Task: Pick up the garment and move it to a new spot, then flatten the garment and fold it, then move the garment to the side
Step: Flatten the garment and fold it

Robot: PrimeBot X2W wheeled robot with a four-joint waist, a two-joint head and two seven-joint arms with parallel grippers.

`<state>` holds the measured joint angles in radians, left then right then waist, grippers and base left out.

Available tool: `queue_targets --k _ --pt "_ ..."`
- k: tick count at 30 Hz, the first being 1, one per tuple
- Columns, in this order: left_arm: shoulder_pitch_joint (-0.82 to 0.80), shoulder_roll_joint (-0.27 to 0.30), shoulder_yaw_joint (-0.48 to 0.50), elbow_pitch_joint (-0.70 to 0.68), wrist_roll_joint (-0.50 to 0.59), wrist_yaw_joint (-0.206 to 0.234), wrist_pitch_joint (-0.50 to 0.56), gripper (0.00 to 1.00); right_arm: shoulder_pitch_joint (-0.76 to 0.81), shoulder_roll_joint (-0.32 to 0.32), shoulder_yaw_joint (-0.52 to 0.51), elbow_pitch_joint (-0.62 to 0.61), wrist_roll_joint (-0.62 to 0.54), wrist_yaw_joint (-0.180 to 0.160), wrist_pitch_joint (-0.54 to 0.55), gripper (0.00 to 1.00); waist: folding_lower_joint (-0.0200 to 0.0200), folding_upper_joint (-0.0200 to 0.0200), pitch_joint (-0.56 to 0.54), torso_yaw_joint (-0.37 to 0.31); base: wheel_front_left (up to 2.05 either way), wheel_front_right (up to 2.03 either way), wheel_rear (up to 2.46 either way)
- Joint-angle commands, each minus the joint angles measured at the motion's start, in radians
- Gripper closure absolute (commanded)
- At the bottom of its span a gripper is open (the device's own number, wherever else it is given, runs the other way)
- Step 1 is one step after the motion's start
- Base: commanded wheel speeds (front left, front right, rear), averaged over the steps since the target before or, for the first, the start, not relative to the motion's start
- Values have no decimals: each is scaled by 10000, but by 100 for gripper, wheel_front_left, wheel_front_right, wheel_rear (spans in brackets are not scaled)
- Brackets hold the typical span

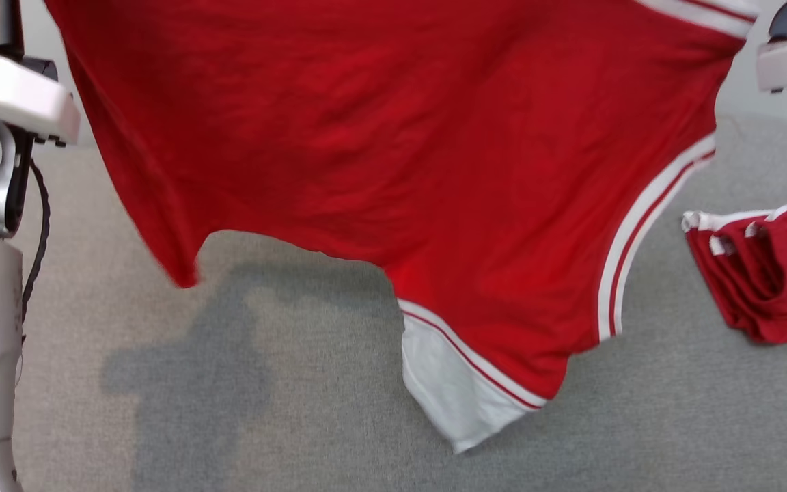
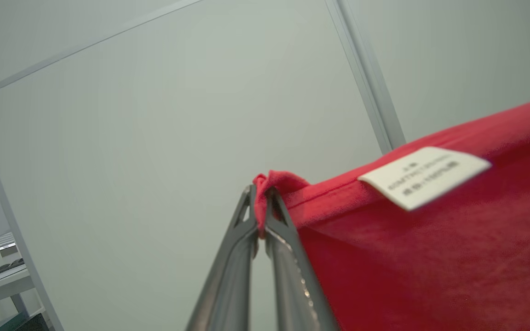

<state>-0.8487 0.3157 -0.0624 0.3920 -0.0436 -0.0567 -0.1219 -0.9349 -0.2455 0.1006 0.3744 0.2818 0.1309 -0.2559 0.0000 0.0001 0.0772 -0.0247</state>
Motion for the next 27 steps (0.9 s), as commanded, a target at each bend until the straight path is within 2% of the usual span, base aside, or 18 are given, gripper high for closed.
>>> queue_targets --k 1,5,10,14,17,23,27 --pt "-332 19 -71 249 72 -20 125 100 -361 -94 -22 354 -86 -3 43 100 0 -1 934 114 0 0 0" --pt "-1505 119 -398 1062 474 70 66 100 -1673 -268 3 1358 -527 -4 -9 100 0 -1 2226 213 0 0 0" --pt "-3571 89 -438 2129 671 473 -578 100 -3980 -390 -410 2030 -1501 -5 -97 100 0 -1 3401 229 0 0 0" --pt "-4761 110 -473 3062 777 694 -994 100 -4873 -291 -759 2048 -2128 -6 -97 100 0 -1 3826 178 0 0 0" --pt "-5157 77 -462 3479 696 717 -1136 100 -5078 -288 -950 2089 -2165 -8 -97 100 0 -1 4006 138 0 0 0" --pt "-4124 -349 -364 4715 249 901 -1409 100 -3372 -132 -1169 2004 -1774 -17 -102 100 0 -1 4312 63 0 0 0" --pt "-2427 -877 -340 4294 -37 988 -1417 100 -1387 17 -1204 1599 -1138 -15 -102 100 0 -1 4189 66 0 0 0"
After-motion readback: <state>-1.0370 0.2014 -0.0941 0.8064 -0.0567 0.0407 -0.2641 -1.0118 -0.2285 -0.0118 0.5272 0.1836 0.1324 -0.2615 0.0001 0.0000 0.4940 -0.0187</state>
